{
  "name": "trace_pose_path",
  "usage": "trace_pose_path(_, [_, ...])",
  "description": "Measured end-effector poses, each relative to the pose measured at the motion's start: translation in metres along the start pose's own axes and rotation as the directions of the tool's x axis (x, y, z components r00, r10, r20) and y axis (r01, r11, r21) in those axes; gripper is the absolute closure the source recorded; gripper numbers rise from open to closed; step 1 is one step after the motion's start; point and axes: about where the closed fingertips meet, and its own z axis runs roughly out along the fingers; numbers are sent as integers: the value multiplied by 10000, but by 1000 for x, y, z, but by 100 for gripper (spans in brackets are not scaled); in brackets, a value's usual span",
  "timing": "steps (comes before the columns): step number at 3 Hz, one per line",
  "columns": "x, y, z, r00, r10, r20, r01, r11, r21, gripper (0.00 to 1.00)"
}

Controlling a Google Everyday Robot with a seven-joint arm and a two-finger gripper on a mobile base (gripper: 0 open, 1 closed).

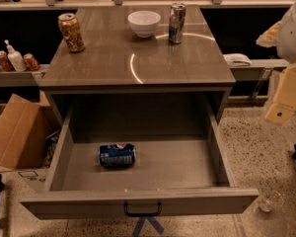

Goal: Pick pepsi can from top drawer and place on counter

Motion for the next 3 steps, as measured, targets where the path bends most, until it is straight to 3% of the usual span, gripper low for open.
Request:
trace_pose_path(1, [-1, 0, 3, 10000, 3, 72, -3, 10000, -72, 0])
trace_pose_path(2, [-8, 3, 22, 9987, 31, 511, -3, 9985, -542, 0])
trace_pose_path(3, [-39, 11, 72, 9905, -161, 1366, 351, 9898, -1382, 0])
